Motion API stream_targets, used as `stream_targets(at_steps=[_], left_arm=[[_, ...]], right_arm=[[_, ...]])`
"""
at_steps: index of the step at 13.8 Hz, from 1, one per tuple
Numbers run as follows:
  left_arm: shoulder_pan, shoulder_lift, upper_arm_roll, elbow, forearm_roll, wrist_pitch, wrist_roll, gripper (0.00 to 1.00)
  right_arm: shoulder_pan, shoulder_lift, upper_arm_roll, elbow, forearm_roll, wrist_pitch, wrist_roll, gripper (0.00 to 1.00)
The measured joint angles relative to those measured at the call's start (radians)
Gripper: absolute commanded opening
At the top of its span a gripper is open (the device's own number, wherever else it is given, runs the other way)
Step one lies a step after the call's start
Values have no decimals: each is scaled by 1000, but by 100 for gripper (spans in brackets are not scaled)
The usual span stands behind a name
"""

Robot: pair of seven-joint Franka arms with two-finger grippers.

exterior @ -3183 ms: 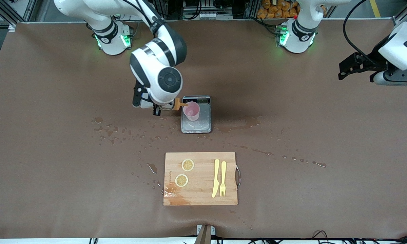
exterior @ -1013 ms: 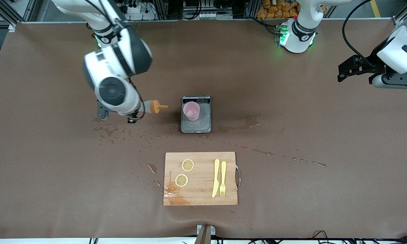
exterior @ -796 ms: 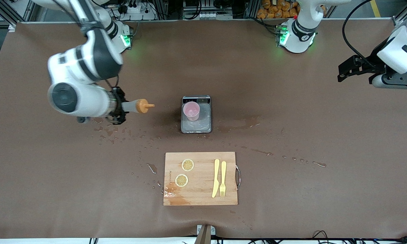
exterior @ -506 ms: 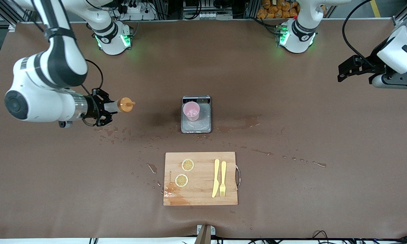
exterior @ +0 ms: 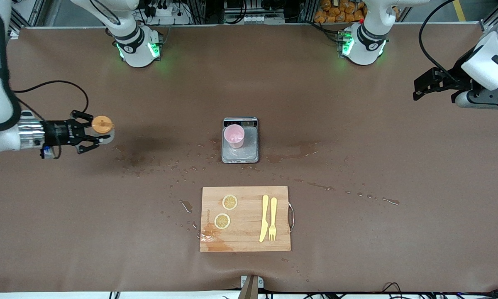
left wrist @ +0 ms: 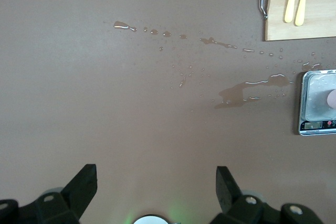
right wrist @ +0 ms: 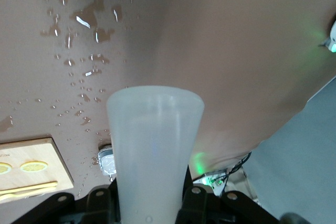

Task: Add sauce to pink cup with both arms
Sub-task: 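Pull the bottle back from the cup with the right gripper, then set the bottle upright on the table with the right gripper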

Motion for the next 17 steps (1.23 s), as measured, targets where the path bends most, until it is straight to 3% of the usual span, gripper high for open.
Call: stream_targets(at_steps=[7,10,12,13,15,17], left_arm=[[0,0,0,0,0,0,0,100],[0,1,0,0,0,0,0,100],[0,3,0,0,0,0,0,100],[0,3,0,0,0,0,0,100],[0,4,0,0,0,0,0,100],[0,4,0,0,0,0,0,100]], right_arm=[[-166,261,1,-10,85,-7,-420,14],[-205,352,2,-8,118,-7,-526,21],[-216,385,2,-7,132,-7,-553,39],[-218,393,2,-6,133,-7,-555,62],[-218,394,3,0,134,-9,-555,95],[-218,394,5,25,134,-10,-536,100]])
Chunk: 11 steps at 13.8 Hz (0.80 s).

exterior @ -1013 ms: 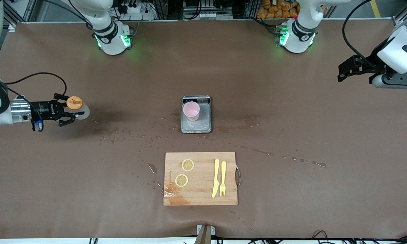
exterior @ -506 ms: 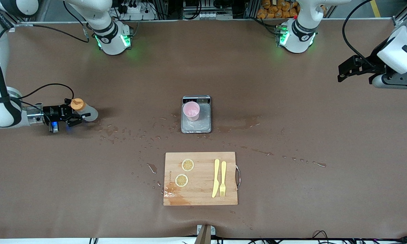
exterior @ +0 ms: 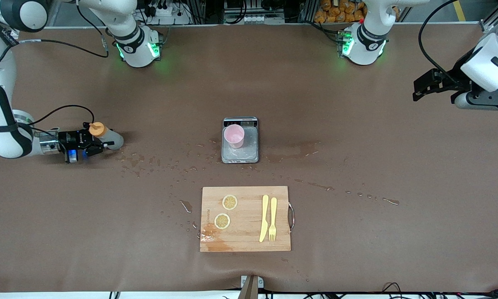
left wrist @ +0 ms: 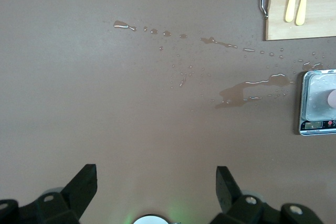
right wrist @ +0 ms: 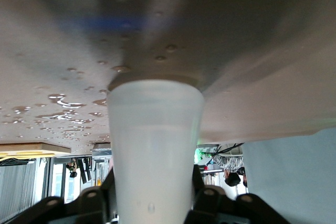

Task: Add sauce to pink cup with both arms
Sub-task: 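Set the bottle upright on the table with the right gripper, then open the right gripper and draw it back from the bottle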

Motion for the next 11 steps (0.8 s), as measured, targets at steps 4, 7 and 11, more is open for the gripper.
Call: stream_targets(at_steps=[4,7,11], left_arm=[[0,0,0,0,0,0,0,100],[0,0,0,0,0,0,0,100],[0,0,0,0,0,0,0,100]], right_arm=[[-16,0,-4,117,-31,-53,46,100],[-44,-2,-4,255,-123,-139,47,100],[-30,-6,12,446,-246,-267,47,100]])
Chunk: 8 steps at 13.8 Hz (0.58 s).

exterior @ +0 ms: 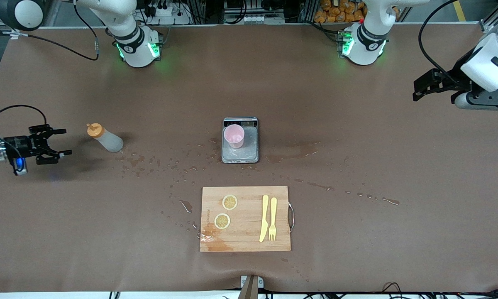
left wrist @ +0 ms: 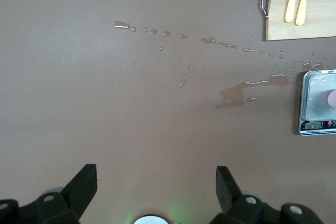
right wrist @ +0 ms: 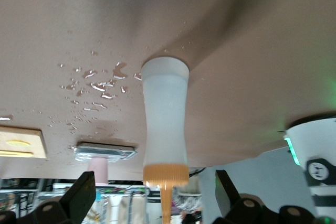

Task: Add sauce to pink cup with both arms
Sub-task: 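Open the right gripper and draw it back from the bottle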

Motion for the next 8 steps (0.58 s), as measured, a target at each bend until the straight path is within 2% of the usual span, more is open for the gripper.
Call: stream_targets(at_steps=[4,8], left_arm=[[0,0,0,0,0,0,0,100],[0,0,0,0,0,0,0,100]], right_arm=[[87,-21,19,122,-67,-95,1,100],[213,-135,24,181,-114,-102,4,100]])
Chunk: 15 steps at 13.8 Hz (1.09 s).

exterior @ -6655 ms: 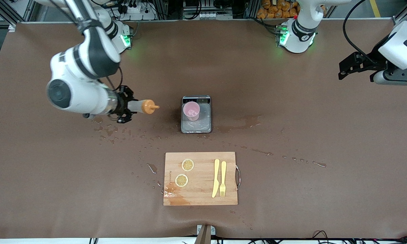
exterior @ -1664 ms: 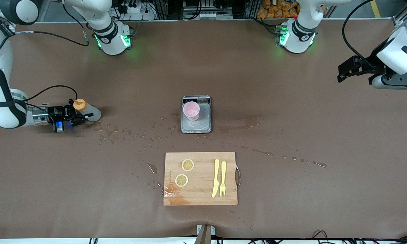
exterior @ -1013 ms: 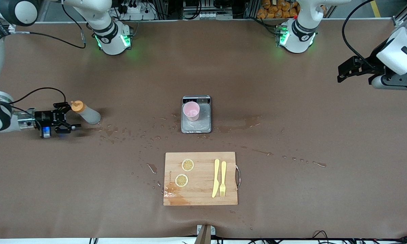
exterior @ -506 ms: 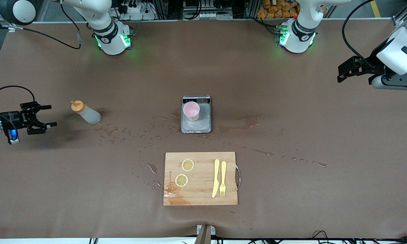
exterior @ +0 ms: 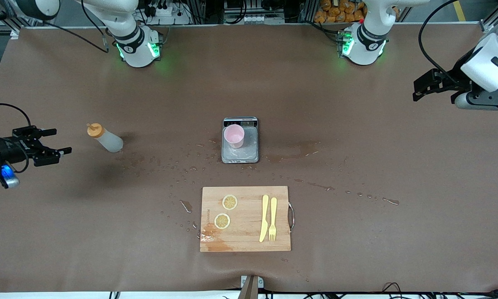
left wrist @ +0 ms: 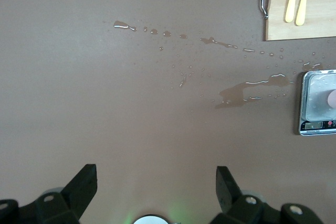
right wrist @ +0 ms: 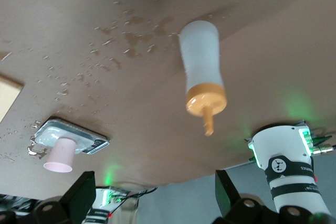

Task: Add sauce to pink cup with both arms
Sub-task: 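Open the right gripper and draw it back from the bottle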

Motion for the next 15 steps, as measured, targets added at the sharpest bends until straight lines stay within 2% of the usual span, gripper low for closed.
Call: stream_targets(at_steps=[4,6,10,13,15], left_arm=[[-1,0,-1,0,0,0,0,100],[-1,0,-1,0,0,0,0,100],[-1,0,-1,1,0,0,0,100],[-1,0,-1,1,0,3,0,100],[-1,0,-1,1,0,5,0,100]], right_arm=[[84,-63,0,54,-27,3,-6,100],[111,-70,0,91,-58,46,-91,100],[176,-172,1,114,-244,157,-246,100],[218,-304,26,46,-335,262,-295,100],[216,-407,32,-92,-360,371,-391,100]])
